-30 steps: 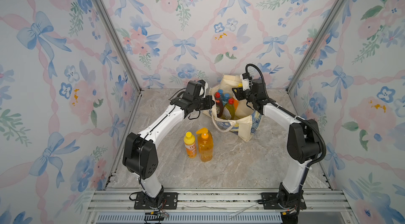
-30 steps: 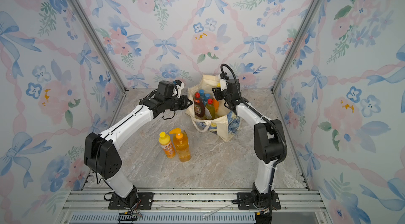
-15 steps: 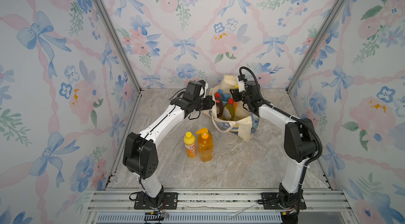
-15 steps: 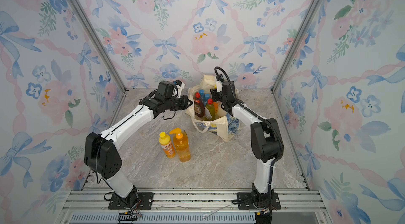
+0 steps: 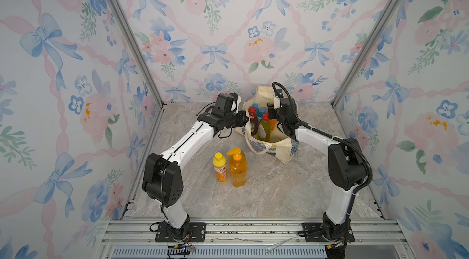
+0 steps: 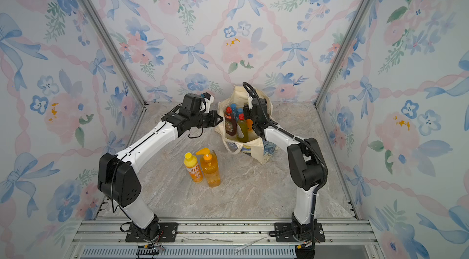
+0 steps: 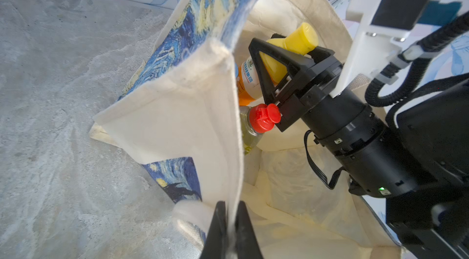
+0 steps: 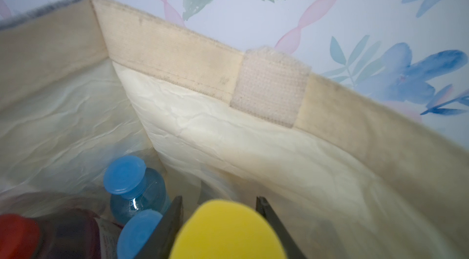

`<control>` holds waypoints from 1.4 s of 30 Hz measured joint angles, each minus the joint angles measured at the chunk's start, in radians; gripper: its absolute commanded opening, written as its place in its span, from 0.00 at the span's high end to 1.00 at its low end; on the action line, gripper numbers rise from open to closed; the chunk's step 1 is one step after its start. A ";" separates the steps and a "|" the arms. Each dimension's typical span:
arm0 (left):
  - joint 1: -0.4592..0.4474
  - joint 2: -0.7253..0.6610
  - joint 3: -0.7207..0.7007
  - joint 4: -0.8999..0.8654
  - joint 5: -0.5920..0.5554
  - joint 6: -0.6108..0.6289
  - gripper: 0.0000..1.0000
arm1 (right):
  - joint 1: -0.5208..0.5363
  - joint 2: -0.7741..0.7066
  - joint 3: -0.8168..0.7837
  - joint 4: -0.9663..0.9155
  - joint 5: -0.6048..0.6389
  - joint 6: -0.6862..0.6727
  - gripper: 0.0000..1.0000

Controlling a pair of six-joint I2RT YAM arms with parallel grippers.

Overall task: Pack dish soap into the shopping bag
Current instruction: Place the bottle of dish soap in the shopping bag.

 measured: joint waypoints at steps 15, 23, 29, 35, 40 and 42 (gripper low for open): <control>0.000 0.034 0.003 0.001 0.008 0.000 1.00 | -0.032 -0.002 -0.022 0.017 -0.112 0.097 0.83; 0.000 0.034 0.006 0.000 0.008 0.000 1.00 | -0.032 -0.024 -0.047 0.014 -0.136 0.094 0.50; 0.000 0.034 0.008 0.000 0.008 0.000 1.00 | -0.031 -0.052 -0.040 -0.044 -0.172 0.085 0.35; 0.000 0.034 0.009 0.000 0.008 0.000 1.00 | -0.031 -0.092 -0.027 -0.069 -0.184 0.076 0.29; 0.000 0.040 0.020 -0.001 0.012 0.000 1.00 | -0.030 -0.100 -0.020 -0.087 -0.183 0.074 0.28; 0.000 0.043 0.023 -0.001 0.016 0.000 1.00 | -0.030 -0.100 -0.015 -0.095 -0.183 0.074 0.27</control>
